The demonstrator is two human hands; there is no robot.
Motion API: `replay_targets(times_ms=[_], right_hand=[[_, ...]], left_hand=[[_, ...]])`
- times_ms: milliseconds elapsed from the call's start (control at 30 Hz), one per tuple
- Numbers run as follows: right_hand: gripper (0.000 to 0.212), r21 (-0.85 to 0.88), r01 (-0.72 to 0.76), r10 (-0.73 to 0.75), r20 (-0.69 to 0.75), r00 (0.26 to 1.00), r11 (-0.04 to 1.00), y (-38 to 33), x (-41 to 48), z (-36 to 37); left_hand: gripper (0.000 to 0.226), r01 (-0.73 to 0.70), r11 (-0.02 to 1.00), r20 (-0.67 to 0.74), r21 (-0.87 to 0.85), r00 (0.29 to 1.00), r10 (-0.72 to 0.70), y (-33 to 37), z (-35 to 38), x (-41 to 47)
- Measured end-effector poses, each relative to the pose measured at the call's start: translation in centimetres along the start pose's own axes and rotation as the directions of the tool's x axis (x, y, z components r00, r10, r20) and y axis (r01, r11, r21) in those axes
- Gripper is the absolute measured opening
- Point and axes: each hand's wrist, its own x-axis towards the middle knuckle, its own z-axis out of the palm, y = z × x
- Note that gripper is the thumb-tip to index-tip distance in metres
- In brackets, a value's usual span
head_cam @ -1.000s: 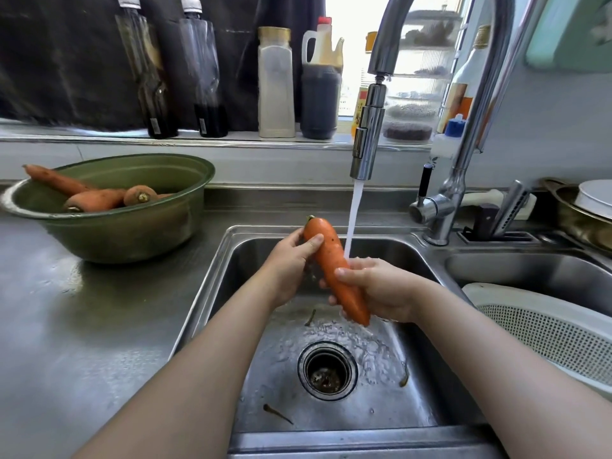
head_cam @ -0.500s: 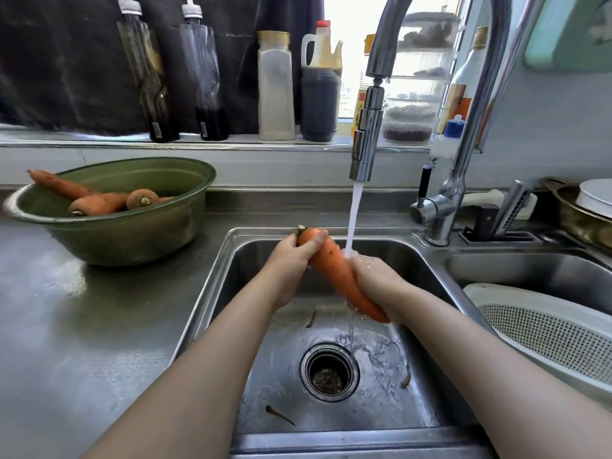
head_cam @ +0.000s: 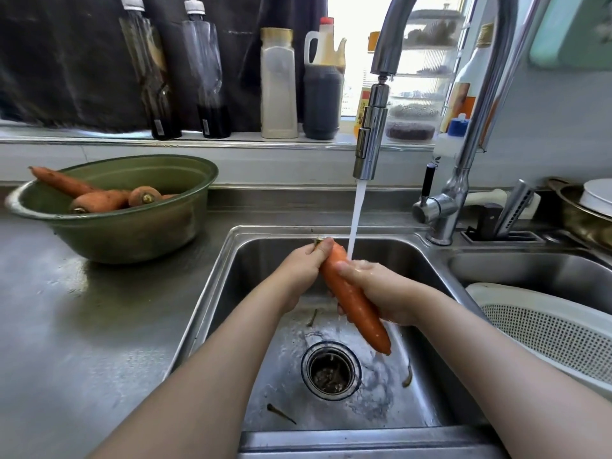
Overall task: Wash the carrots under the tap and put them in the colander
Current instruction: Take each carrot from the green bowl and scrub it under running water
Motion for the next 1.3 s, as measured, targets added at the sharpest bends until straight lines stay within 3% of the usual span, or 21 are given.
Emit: replay_targets(times_ms=[67, 167, 333, 400, 500, 633, 833, 1033, 1100, 1200, 1300], right_hand=[[0.034, 0.033, -0.015, 0.014, 0.040, 0.999, 0.999, 0.2, 0.1, -0.2], [0.036, 0.009, 0.023, -0.023, -0.020, 1.000, 1.000, 0.0, 0.5, 0.4], [0.073, -0.081, 0.073, -0.084, -0.150, 0.985, 0.994, -0.9, 0.8, 1.4], [0.069, -0.053, 0.043, -0.049, -0.121, 0.991, 0.998, -0.6, 0.8, 1.2], [0.050, 0.121, -0.005, 0.005, 0.000, 1.000, 0.993, -0.4, 0.5, 0.3], [0.036, 0.256, 0.029, -0.047, 0.065, 0.997, 0.966, -0.6, 0.2, -0.4], [0.063, 0.050, -0.046, 0.053, -0.154, 0.987, 0.998, -0.5, 0.7, 0.3], [0.039, 0.221, -0.063, 0.039, 0.111, 0.993, 0.973, -0.2, 0.3, -1.2], [0.038, 0.194, -0.051, 0.036, 0.082, 0.996, 0.980, -0.2, 0.4, -1.0], [0.049, 0.111, -0.064, 0.072, -0.071, 0.995, 0.992, -0.5, 0.6, 0.2], [0.063, 0.167, -0.041, 0.073, -0.189, 0.979, 0.985, -0.6, 1.2, 0.7]], left_hand=[[0.056, 0.026, 1.000, -0.011, 0.001, 1.000, -0.026, 0.0, -0.3, 0.1], [0.056, 0.027, 1.000, -0.007, -0.010, 1.000, -0.027, 0.2, -0.8, 0.0], [0.044, 0.021, 0.998, 0.031, -0.063, 0.999, -0.020, 0.4, -1.3, 0.1], [0.044, 0.012, 0.999, -0.003, -0.041, 1.000, -0.012, 0.2, -1.3, 0.2], [0.050, 0.007, 0.998, -0.058, -0.060, 0.998, -0.010, 0.0, -1.0, 0.3], [0.060, -0.007, 0.994, -0.067, -0.105, 0.998, 0.000, 0.6, -0.7, 0.3], [0.042, -0.013, 0.999, -0.005, -0.035, 1.000, 0.013, 0.3, 0.0, 0.4], [0.044, -0.023, 1.000, -0.038, -0.021, 0.999, 0.022, 0.4, 0.0, 0.4], [0.047, -0.023, 0.999, -0.025, -0.032, 0.999, 0.022, 0.5, -0.1, 0.4], [0.050, -0.020, 0.999, -0.029, -0.038, 0.999, 0.019, 0.6, -0.3, 0.5], [0.047, -0.044, 0.997, -0.061, -0.067, 0.997, 0.040, 0.5, 0.0, 0.6]])
